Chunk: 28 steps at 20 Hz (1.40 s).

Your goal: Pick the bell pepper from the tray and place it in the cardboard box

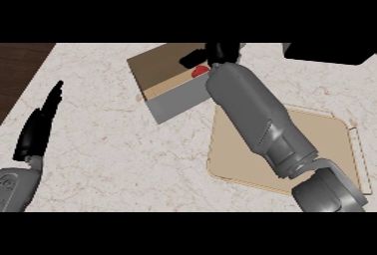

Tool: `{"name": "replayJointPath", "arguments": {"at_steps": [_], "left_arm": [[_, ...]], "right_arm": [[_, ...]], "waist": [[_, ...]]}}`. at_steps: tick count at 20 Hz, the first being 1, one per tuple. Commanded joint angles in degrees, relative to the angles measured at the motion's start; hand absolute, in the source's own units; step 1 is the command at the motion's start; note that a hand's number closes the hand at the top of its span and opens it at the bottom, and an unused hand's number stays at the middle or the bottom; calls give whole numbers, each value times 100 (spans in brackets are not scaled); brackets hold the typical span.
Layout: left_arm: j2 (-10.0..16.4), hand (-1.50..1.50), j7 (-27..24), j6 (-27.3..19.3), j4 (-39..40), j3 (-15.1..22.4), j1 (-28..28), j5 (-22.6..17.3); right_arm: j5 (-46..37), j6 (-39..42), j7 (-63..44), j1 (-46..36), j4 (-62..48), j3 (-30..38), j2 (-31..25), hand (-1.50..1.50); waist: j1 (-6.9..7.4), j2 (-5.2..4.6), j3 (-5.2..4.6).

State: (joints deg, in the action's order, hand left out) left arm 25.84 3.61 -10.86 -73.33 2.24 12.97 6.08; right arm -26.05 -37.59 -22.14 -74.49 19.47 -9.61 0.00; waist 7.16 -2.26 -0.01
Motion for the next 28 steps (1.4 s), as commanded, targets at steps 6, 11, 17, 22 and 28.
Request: {"name": "replayJointPath", "arguments": {"at_steps": [6,11,17,22,28], "left_arm": [[-52,0,80,-18,2,-51,-63,15],[183,0,-181,96,-10,-374,-421,-129],[-42,0,-22,-152,-157,-357,-643,100],[97,0,167,30,-421,-549,-859,-8],[-13,0,275,-60,-196,-596,-602,88]], "right_arm": [[698,-1312,1299,155,318,549,0,-150],[1281,-1211,2287,560,670,998,0,-150],[1450,-858,2506,1382,1454,1144,-139,-150],[1274,-380,1823,2296,2697,797,-733,-150],[1424,532,1540,3771,4548,591,-1511,-150]], "waist": [[-167,43,7],[-385,132,6],[-730,240,2],[-814,289,1],[-923,287,0]]}}
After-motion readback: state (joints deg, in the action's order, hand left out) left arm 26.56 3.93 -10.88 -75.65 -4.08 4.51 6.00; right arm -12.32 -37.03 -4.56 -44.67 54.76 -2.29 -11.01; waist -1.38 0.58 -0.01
